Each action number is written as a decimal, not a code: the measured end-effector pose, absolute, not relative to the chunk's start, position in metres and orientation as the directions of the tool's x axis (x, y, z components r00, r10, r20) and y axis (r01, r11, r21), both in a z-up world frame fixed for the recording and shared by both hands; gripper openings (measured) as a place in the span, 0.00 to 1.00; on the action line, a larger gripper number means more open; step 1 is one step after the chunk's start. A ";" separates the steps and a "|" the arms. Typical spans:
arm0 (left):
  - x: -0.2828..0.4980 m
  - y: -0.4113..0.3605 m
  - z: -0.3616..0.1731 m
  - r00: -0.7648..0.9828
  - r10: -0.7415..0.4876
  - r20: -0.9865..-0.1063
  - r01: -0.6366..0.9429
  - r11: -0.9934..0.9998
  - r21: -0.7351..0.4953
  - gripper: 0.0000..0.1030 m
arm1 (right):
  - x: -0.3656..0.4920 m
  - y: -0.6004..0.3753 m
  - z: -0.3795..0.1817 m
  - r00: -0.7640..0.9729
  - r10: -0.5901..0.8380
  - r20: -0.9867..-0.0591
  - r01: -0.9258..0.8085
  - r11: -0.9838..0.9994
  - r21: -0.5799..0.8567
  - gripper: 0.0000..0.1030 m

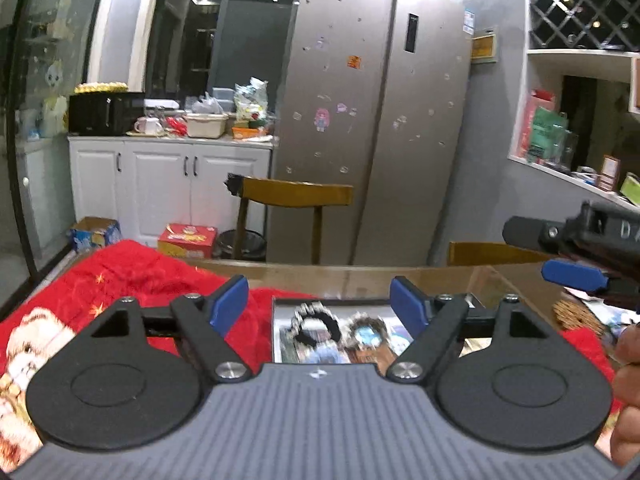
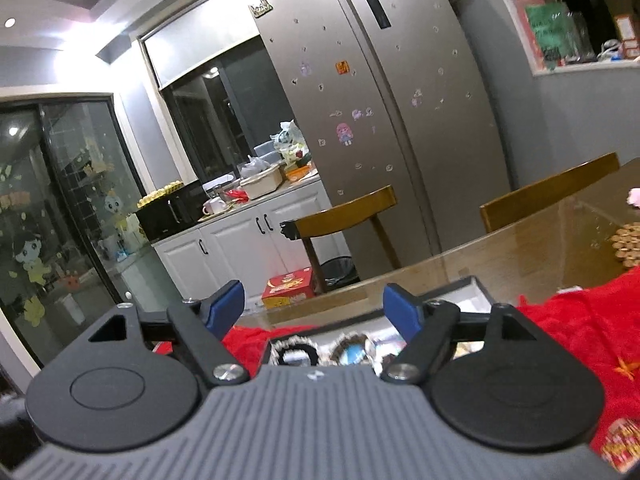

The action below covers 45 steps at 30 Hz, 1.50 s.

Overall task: Organize objects
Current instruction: 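Lift both open grippers away from the box, then lower both grippers onto the blue binder clip and close them on it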

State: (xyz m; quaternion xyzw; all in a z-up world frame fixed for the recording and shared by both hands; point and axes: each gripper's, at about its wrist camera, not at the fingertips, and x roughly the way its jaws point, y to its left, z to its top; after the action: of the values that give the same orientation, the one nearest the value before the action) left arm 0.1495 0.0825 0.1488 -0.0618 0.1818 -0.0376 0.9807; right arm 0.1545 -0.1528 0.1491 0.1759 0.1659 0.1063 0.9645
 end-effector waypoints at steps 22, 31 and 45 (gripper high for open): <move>0.120 0.059 0.020 0.830 -0.088 -0.551 0.079 0.996 -0.041 0.82 | 0.130 -0.156 0.015 0.806 0.287 -0.518 -0.072 0.916 0.396 0.82; 0.138 0.059 -0.004 0.802 -0.051 -0.595 0.063 0.998 -0.001 0.82 | 0.131 -0.143 0.007 0.755 0.341 -0.560 -0.132 0.916 0.379 0.77; 0.143 0.064 -0.013 0.801 -0.037 -0.598 0.044 0.999 -0.003 0.65 | 0.130 -0.133 -0.006 0.763 0.238 -0.600 -0.075 0.956 0.284 0.53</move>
State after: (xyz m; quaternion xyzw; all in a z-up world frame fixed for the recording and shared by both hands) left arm 0.1430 0.0641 -0.0131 0.0055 0.3151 -0.0215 0.9488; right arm 0.1303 -0.1325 -0.0056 0.1225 0.3335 0.0840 0.9310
